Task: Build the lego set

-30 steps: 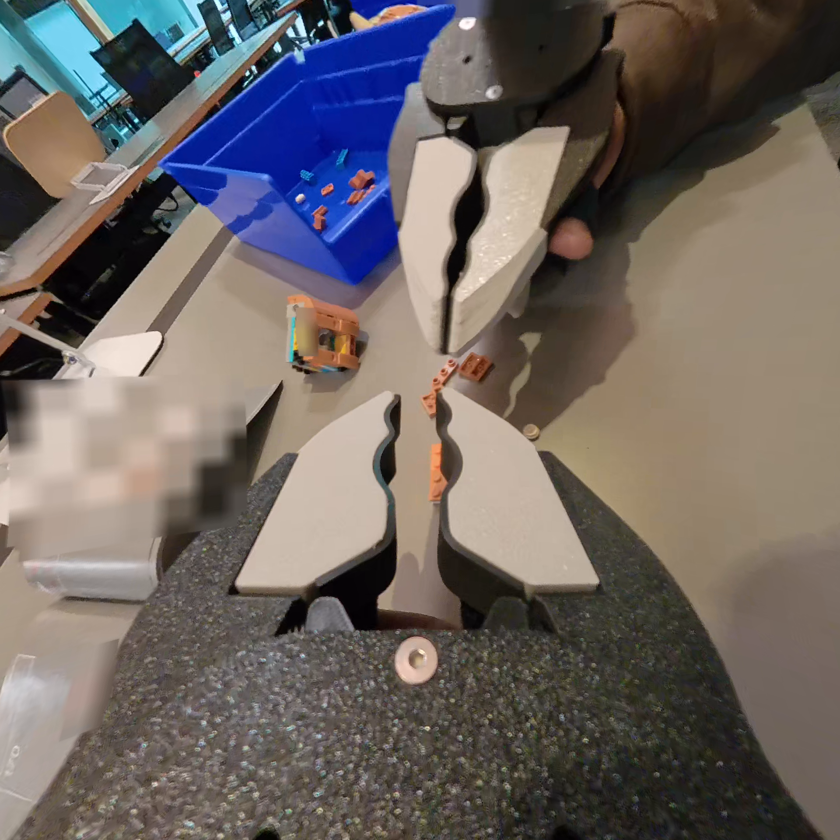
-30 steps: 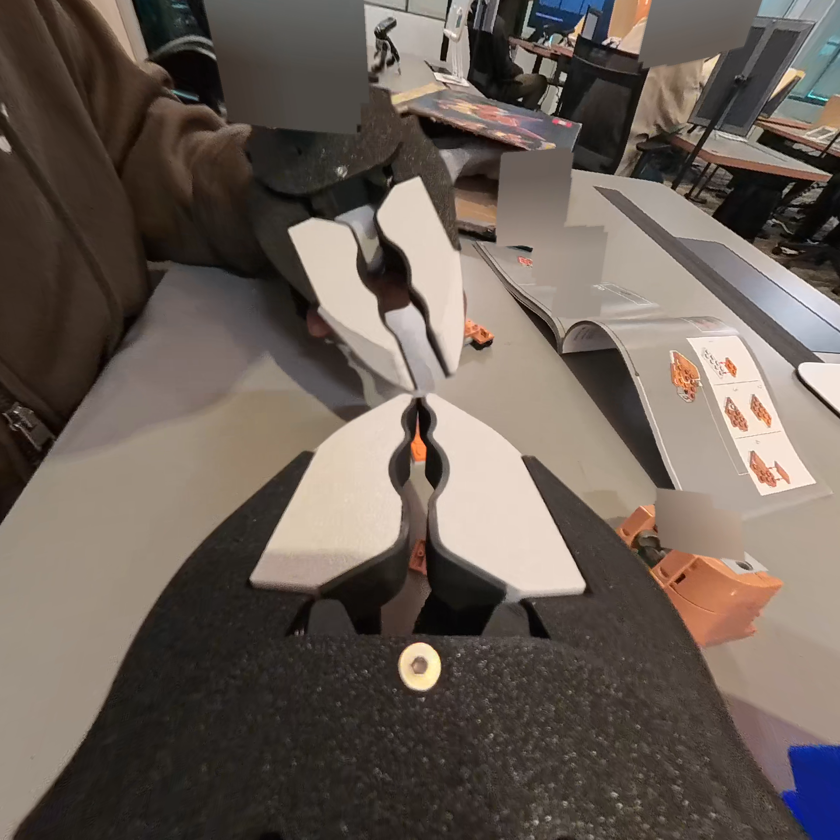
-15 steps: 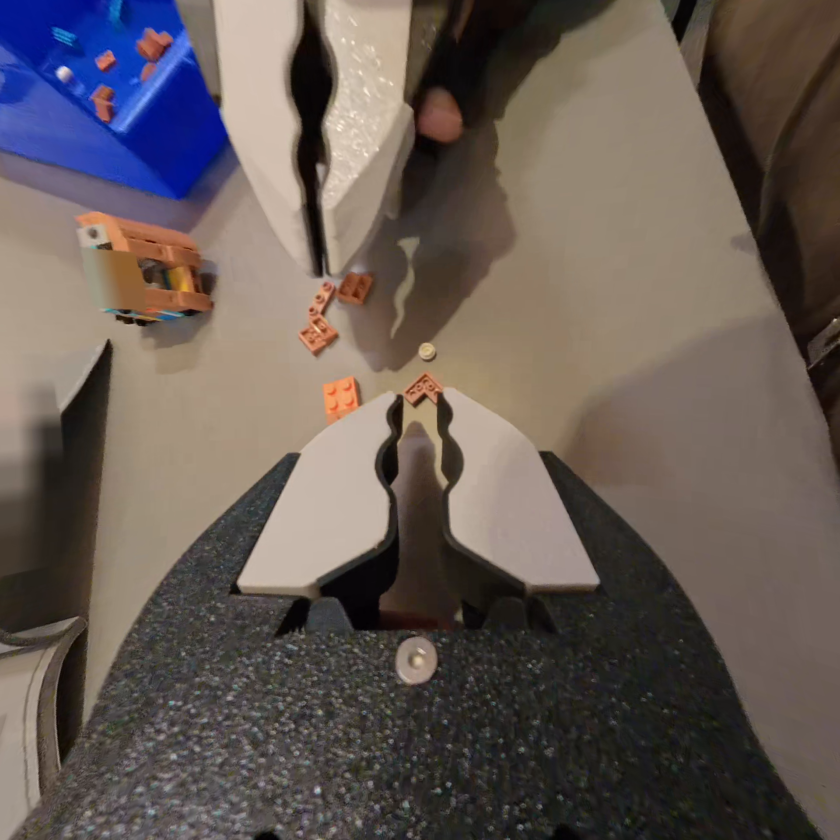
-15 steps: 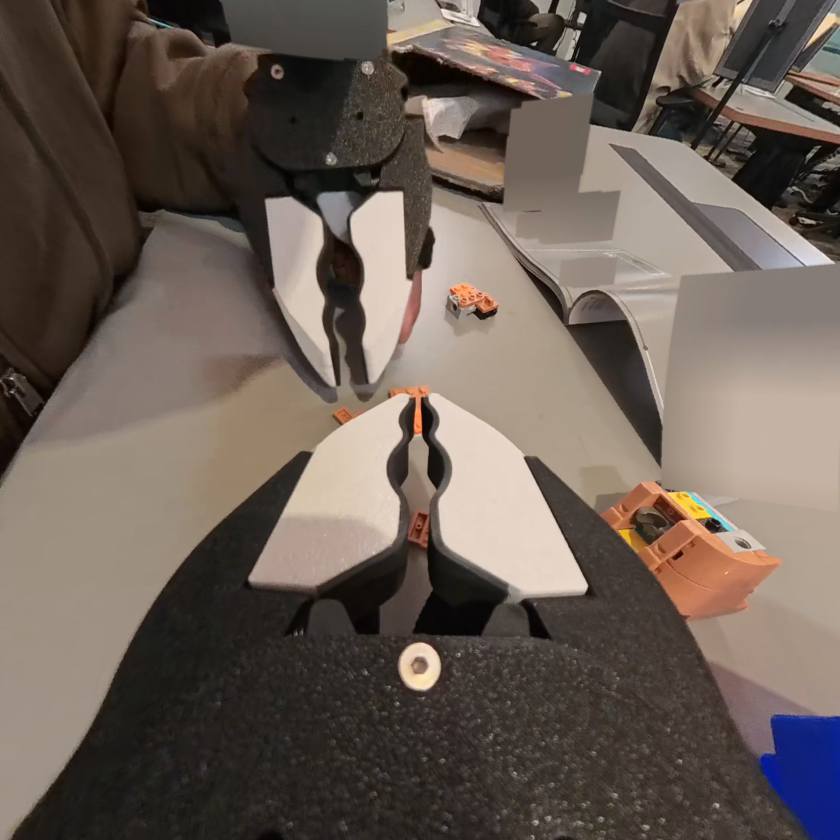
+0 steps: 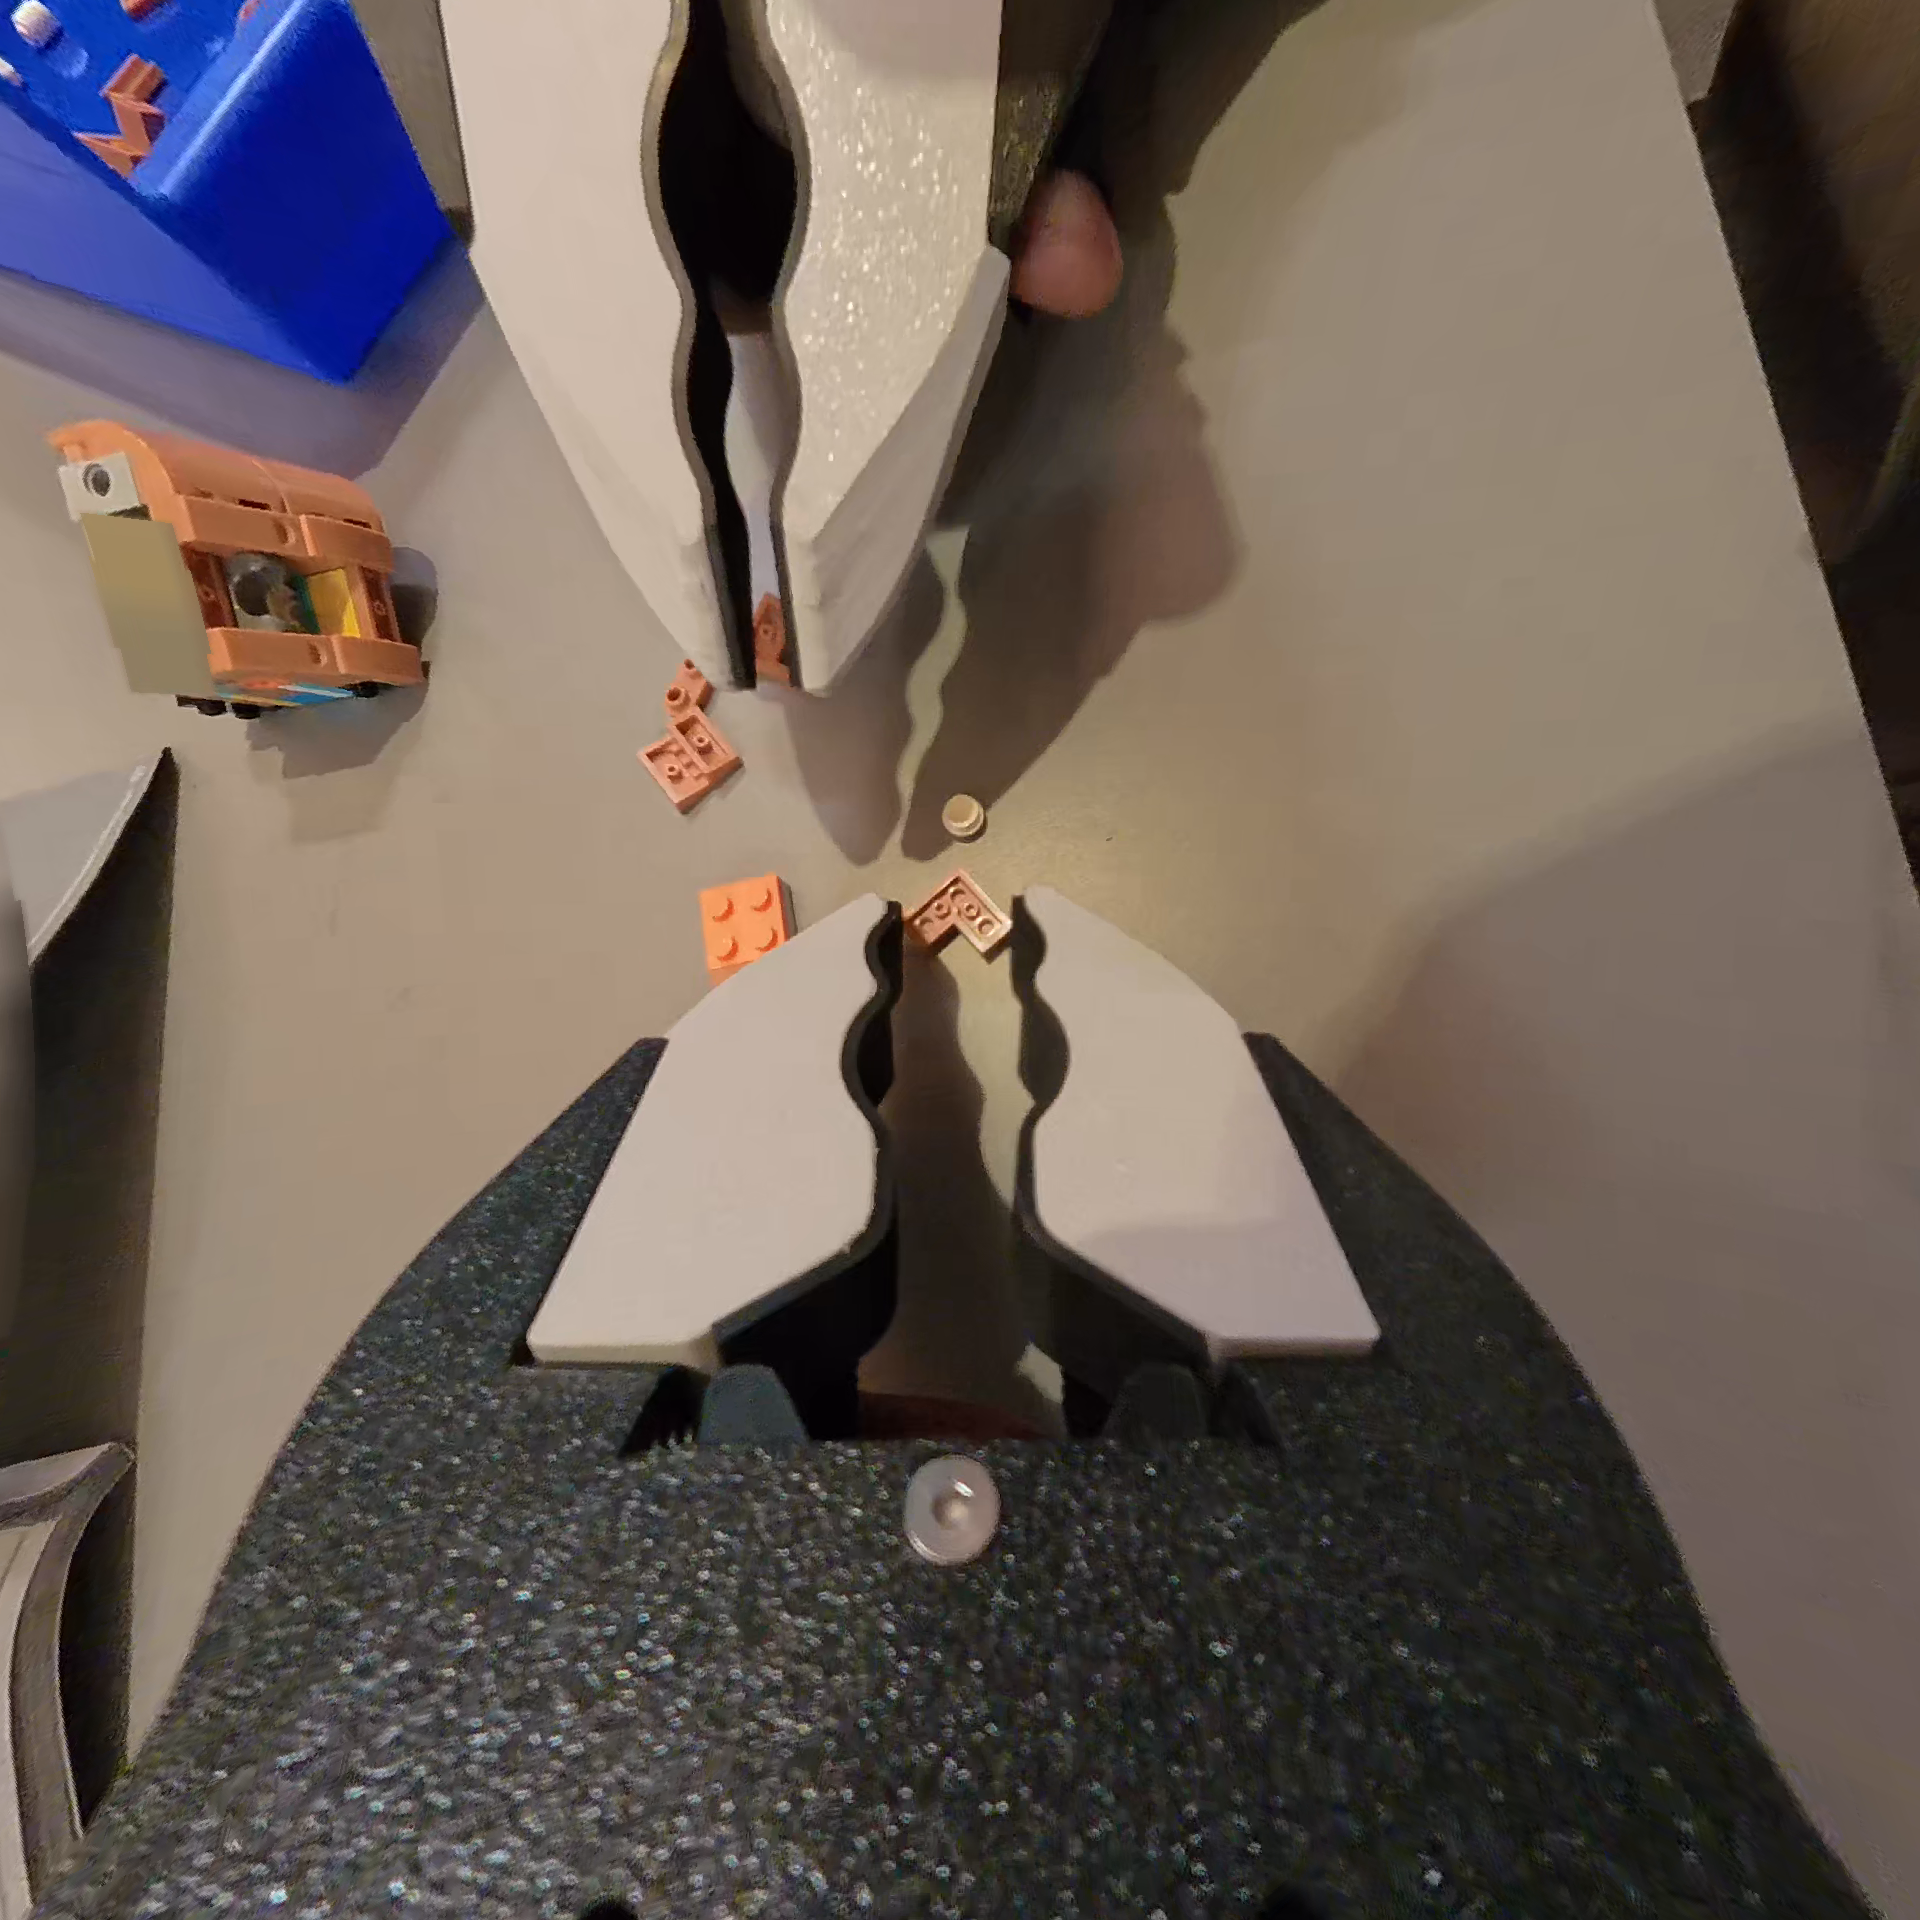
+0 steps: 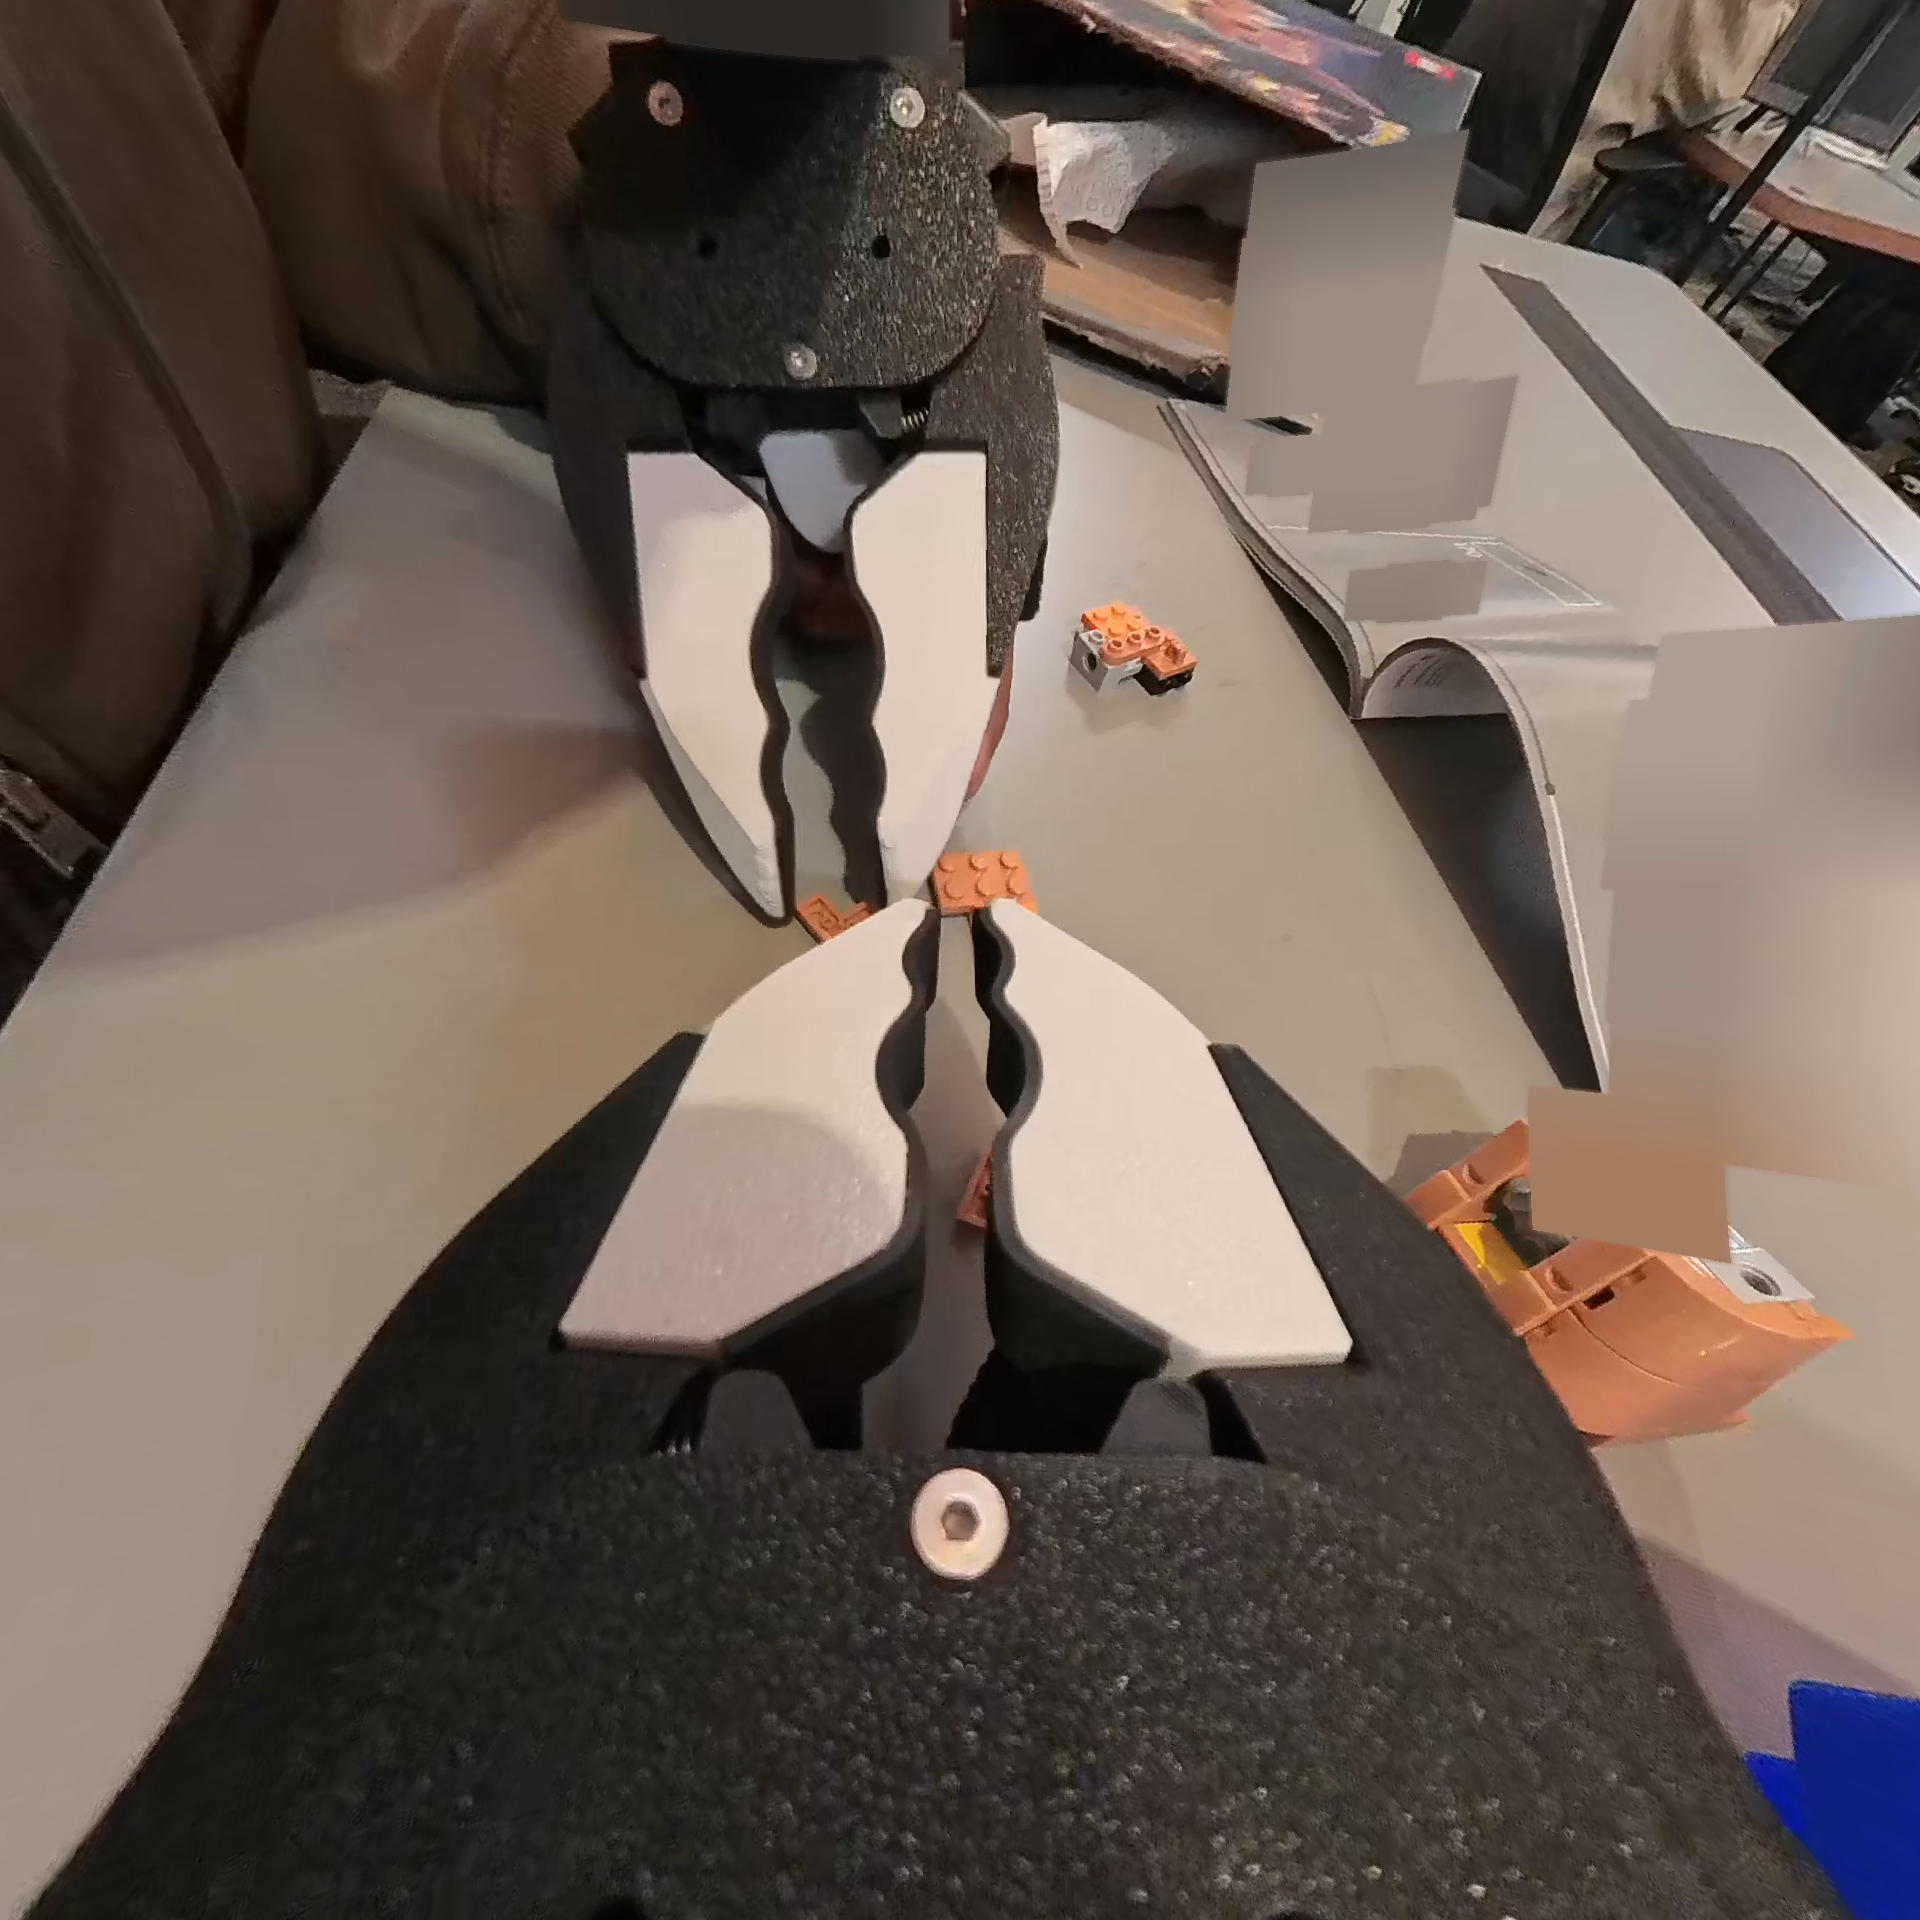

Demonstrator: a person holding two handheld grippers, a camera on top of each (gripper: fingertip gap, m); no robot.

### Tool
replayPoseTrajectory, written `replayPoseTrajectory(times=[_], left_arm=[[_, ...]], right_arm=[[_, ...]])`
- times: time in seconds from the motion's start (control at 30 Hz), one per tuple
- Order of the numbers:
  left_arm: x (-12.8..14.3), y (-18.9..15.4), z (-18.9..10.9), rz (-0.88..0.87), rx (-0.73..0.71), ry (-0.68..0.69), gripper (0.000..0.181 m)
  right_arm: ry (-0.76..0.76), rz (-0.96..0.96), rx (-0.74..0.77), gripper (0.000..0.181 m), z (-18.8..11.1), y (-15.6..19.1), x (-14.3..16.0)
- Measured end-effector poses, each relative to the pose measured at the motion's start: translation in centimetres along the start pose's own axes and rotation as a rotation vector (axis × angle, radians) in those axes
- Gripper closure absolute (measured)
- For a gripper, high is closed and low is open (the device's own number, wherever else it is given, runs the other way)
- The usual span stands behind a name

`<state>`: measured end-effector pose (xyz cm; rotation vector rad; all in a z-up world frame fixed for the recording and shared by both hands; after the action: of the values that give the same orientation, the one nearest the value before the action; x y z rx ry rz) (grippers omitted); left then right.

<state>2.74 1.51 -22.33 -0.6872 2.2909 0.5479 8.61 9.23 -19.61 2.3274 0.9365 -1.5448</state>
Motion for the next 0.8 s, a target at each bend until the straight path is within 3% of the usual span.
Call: replayPoseTrajectory(times=[0.2, 0.5, 0.67, 0.8], left_arm=[[-0.1, 0.0, 0.1, -0.028, 0.0, 0.0, 0.181], [-1.0, 1.0, -1.2, -0.247, 0.076, -0.164, 0.181], [0.2, 0.7, -0.8, -0.19, 0.042, -0.035, 0.18], [0.0, 0.5, -0.6, -0.204, 0.041, -0.011, 0.172]], right_arm=[[0.004, -0.007, 0.001, 0.174, 0.0, 0.1, 0.0], [0.013, -0.071, 0.004, 0.171, 0.1, 0.5, 0.2], [0.022, -0.065, 0.007, 0.17, 0.2, 0.4, 0.2], [0.025, -0.064, 0.008, 0.17, 0.2, 0.4, 0.3]])
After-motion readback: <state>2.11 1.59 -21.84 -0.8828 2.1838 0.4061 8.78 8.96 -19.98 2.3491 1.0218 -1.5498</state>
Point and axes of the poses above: each gripper's, where its closed fingertips meet, z out along the fingers, x out of its underside, y = z × x across the jaws, the point moved 5 cm from there along -z, back along the fingers, and after that the axes turned 1 degree about z, right-handed, at the moved point
